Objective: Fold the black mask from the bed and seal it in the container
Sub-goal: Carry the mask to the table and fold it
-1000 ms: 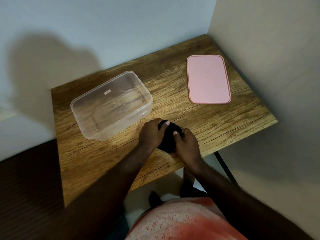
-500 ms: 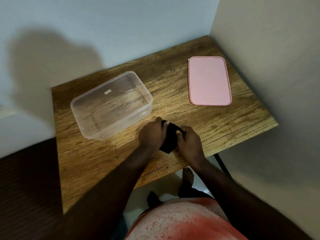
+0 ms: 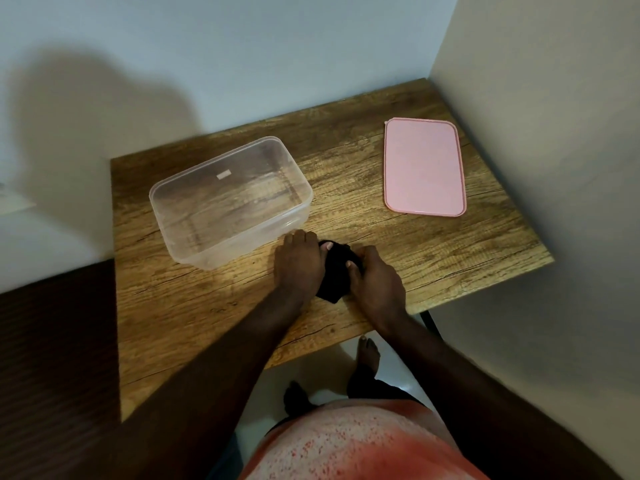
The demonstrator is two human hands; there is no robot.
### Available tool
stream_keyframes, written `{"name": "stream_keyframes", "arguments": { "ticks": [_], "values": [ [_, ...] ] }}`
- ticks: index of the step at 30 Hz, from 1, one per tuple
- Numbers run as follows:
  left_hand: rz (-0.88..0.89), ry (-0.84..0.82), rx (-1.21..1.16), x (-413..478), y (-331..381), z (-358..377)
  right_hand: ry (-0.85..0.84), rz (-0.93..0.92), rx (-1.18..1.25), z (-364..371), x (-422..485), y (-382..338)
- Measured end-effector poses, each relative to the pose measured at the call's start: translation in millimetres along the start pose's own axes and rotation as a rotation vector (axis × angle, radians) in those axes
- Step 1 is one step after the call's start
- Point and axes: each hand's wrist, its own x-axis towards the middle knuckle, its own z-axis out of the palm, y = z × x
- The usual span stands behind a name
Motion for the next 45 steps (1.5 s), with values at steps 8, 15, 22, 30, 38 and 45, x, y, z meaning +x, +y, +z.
{"name": "stream_keyframes", "arguments": {
  "ticks": [8,15,22,30,38,45],
  "values": [
    [0.108,-0.139,-0.640,-9,-14,-26,-0.144,-0.021,0.268,-9,0,-1],
    [0.065,-0.234,-1.135,-27,-56,-62,-0.413,-0.071,0.730,-34,2,-30],
    [-0.008,0.229,-0.684,-67,-89,-49,-0.010,-0.611,-0.071,13,-52,-68],
    [-0.714,0.000,-1.384,-114,-93,-32,-0.193,-0.529,-0.112,56,-73,-58],
    [-0.658,0.053,-1.342,-115,-92,-34,-0.192,-0.438,0.131,54,-68,-60],
    [-0.598,-0.042,-1.494,-117,-103,-32,-0.191,-0.337,0.239,54,-67,-62]
  ]
}}
